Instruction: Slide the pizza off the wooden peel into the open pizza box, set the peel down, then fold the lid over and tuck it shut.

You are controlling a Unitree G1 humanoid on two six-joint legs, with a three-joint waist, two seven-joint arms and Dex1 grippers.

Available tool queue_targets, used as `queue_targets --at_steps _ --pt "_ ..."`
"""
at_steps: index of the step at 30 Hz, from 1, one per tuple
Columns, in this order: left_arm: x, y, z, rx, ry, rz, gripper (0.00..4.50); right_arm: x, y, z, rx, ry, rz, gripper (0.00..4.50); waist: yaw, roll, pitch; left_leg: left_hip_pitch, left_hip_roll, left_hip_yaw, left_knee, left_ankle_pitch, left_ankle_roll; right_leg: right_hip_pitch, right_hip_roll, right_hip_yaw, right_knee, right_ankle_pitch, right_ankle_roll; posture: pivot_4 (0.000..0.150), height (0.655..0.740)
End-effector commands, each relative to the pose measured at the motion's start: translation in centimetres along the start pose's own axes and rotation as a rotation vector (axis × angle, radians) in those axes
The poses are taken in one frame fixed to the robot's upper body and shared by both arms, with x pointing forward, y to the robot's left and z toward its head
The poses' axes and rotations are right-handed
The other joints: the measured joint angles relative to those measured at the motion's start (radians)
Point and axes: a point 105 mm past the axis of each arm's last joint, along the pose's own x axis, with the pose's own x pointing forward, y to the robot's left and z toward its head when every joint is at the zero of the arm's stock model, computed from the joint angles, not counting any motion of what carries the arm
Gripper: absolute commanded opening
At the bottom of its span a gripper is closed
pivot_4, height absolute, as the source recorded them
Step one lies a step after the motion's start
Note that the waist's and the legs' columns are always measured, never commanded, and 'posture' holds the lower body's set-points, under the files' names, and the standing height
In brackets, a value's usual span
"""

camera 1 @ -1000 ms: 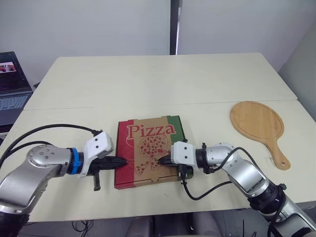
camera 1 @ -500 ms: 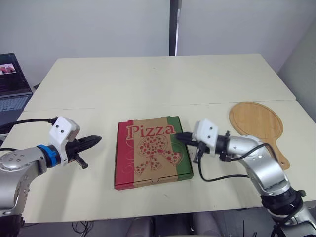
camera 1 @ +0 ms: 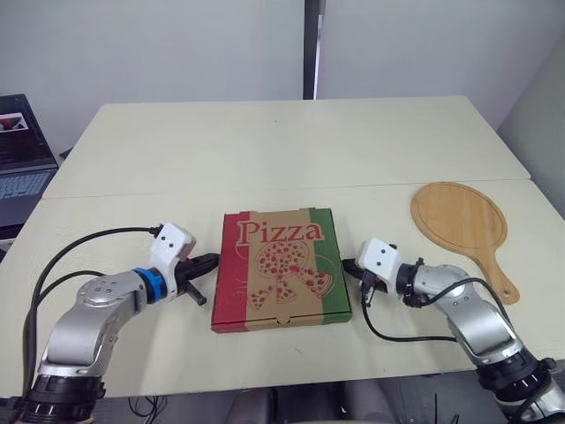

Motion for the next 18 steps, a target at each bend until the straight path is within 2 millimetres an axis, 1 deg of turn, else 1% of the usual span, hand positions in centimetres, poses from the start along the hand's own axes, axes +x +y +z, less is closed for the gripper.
queue_targets --at_steps 1,7,10,18 --pt "1.4 -1.4 0.9 0.016 -0.035 -0.067 0.00 0.1 0.3 2.5 -0.043 -0.092 0.011 0.04 0.002 0.000 0.000 0.000 0.000 0.000 0.000 0.000 0.000 0.000 0.000 0.000 0.000 0.000 0.000 0.150 0.7400" --pt "3.2 -2.0 1.7 0.017 -0.066 -0.092 0.00 0.3 -0.8 2.7 -0.058 -0.086 -0.015 0.04 0.008 0.000 0.000 0.000 0.000 -0.001 0.001 0.000 0.000 0.001 0.000 -0.001 0.000 0.000 0.000 0.150 0.7400" --pt "3.8 -2.1 1.9 0.020 -0.074 -0.099 0.00 0.3 -1.2 2.6 -0.063 -0.079 -0.020 0.04 0.009 0.000 0.000 0.000 0.000 -0.001 0.001 0.000 0.000 0.001 0.000 -0.001 0.000 0.000 0.000 0.150 0.7400" --pt "4.2 -1.9 2.3 0.030 -0.082 -0.102 0.00 0.0 -2.1 1.9 -0.074 -0.044 -0.041 0.04 0.011 0.000 0.000 0.000 0.000 -0.001 0.001 0.000 0.000 0.001 0.000 0.000 0.000 0.000 0.000 0.150 0.7400"
